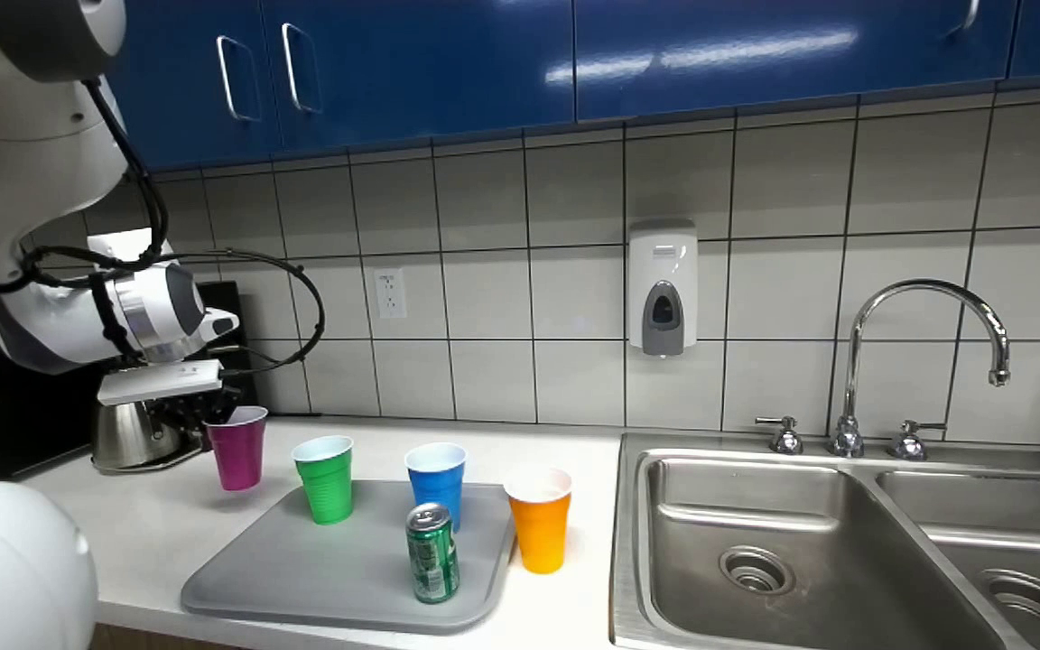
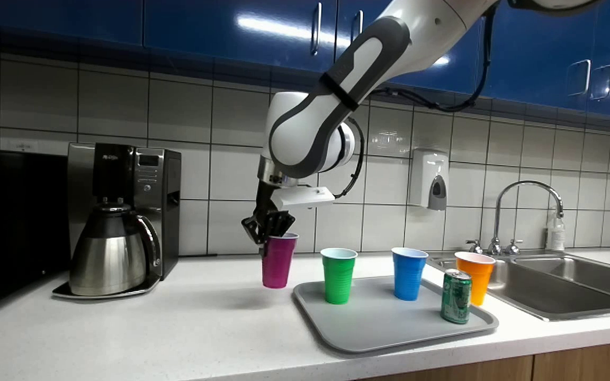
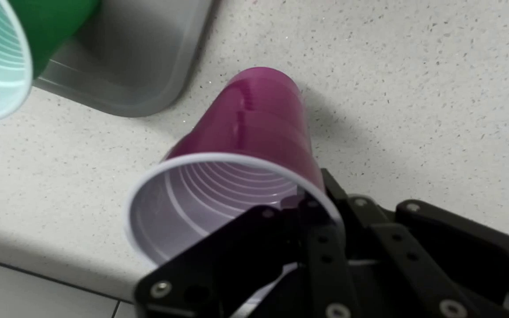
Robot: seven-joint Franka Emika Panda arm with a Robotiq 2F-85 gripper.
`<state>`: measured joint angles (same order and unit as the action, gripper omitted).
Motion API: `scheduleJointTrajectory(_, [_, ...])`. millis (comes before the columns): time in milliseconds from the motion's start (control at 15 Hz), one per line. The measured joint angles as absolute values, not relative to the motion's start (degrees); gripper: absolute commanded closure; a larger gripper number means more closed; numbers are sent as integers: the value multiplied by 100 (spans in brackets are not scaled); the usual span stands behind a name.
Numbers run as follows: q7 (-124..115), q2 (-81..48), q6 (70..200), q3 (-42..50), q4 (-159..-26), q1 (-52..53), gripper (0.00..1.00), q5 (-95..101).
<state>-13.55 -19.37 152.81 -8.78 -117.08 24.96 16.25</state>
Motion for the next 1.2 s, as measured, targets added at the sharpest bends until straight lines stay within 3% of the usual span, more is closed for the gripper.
scheduleJointTrajectory(1200, [-2014,-1174,15231,-892,-12655,2547,99,2001])
